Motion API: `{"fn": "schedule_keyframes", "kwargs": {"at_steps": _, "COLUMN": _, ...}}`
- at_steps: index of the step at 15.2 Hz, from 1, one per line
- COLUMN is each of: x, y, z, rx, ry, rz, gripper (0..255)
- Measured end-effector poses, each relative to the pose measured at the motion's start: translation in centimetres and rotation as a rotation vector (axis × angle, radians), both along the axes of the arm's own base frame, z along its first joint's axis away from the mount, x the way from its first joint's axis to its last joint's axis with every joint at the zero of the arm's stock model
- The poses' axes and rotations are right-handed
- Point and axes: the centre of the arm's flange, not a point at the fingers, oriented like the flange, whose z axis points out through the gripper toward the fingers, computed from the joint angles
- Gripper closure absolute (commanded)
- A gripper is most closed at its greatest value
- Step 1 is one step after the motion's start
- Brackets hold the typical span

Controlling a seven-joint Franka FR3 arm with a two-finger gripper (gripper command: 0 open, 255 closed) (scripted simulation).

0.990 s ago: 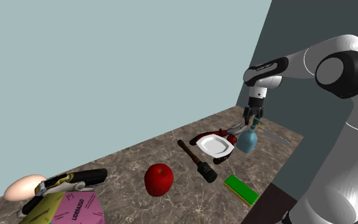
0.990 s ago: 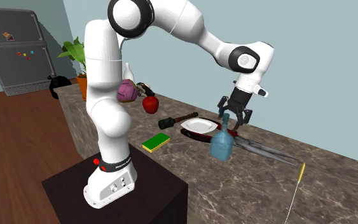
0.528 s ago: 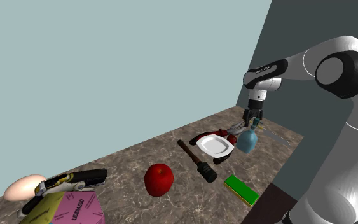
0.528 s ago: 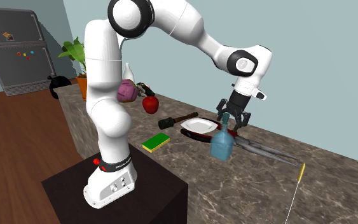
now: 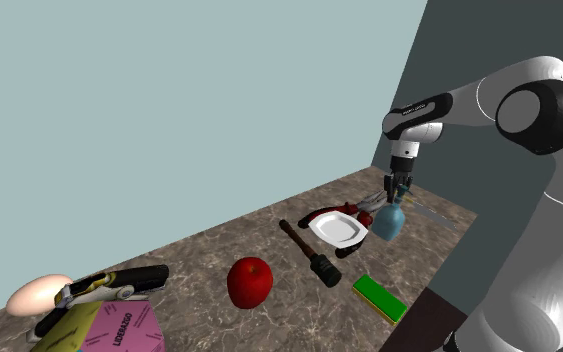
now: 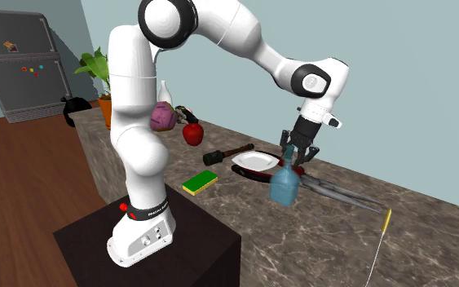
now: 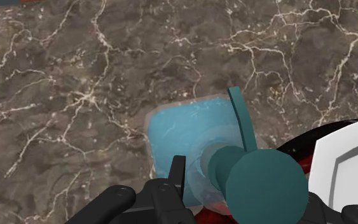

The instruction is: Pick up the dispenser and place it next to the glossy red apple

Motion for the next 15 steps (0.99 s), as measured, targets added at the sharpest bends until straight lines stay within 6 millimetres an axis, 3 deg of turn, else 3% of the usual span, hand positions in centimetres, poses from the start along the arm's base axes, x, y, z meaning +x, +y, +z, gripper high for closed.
{"fn": "schedule_keyframes", "kwargs": {"at_steps": 5, "x": 0.0, "y": 0.0, "z": 0.2, "rx": 0.000, "ry": 0.000, "rz": 0.000, "gripper": 255}}
{"fn": "schedule_keyframes", "kwargs": {"at_steps": 15, "x": 0.0, "y": -0.1, "z": 5.2, "rx": 0.000, "ry": 0.000, "rz": 0.000, "gripper": 255}}
